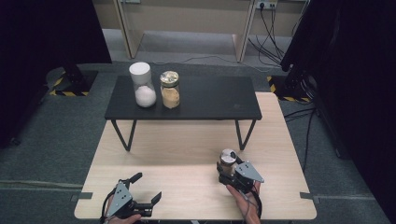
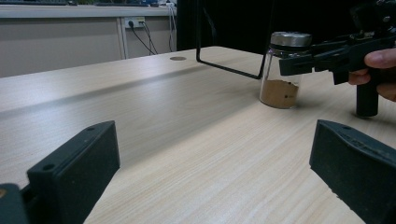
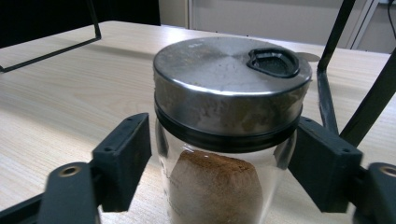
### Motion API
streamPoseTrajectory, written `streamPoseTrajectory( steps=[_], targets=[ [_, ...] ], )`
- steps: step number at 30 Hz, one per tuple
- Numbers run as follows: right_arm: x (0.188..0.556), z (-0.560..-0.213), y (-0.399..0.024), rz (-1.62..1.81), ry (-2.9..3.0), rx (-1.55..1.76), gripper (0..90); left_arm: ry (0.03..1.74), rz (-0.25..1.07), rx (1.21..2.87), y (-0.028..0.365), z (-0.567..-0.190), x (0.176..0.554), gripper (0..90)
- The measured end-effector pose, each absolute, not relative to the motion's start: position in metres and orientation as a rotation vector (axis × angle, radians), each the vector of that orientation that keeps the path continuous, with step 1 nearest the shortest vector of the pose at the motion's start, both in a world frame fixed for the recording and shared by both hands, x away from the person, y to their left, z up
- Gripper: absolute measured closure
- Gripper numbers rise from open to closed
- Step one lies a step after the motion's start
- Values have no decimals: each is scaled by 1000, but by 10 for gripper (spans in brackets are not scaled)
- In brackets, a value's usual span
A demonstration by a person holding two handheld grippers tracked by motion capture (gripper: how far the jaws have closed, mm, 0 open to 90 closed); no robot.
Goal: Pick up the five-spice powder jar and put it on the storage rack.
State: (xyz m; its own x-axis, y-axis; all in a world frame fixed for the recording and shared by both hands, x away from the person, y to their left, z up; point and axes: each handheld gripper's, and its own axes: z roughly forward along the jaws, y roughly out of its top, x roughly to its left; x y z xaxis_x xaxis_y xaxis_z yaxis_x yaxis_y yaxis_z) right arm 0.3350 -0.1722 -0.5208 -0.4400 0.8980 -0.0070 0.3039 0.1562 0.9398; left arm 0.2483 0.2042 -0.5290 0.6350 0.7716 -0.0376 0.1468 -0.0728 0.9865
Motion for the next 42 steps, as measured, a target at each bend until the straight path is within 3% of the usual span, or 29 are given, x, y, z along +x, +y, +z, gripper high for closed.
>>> streamPoseTrajectory(
  steps=[21, 42],
  targets=[
    [331, -513, -173, 1306, 1838, 1132, 309, 781, 613, 1588, 204, -529, 248, 10],
    [324, -480, -163, 1380, 1880, 1043, 309, 785, 615, 1589, 204, -530, 249, 10]
  ],
)
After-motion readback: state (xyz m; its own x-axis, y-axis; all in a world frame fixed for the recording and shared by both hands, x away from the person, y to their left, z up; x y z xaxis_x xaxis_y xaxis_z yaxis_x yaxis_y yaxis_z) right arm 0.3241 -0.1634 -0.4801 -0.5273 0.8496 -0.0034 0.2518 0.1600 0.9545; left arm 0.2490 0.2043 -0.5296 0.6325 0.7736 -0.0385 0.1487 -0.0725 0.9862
